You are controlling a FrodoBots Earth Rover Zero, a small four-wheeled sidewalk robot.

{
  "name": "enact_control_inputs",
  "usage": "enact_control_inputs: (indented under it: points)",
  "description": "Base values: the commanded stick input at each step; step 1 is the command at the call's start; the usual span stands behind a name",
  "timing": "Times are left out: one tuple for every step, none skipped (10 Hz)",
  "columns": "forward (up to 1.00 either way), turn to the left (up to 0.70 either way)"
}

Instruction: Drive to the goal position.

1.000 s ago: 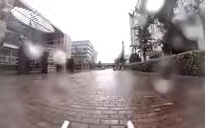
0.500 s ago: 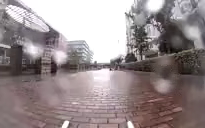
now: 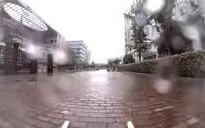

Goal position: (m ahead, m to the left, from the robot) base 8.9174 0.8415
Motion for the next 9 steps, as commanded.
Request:
enact_control_inputs:
  points:
    - [0.7,0.0]
    - [0.7,0.0]
    - [0.7,0.0]
    - [0.7,0.0]
    - [0.7,0.0]
    - [0.7,0.0]
    - [0.7,0.0]
    - [0.7,0.0]
    - [0.7,0.0]
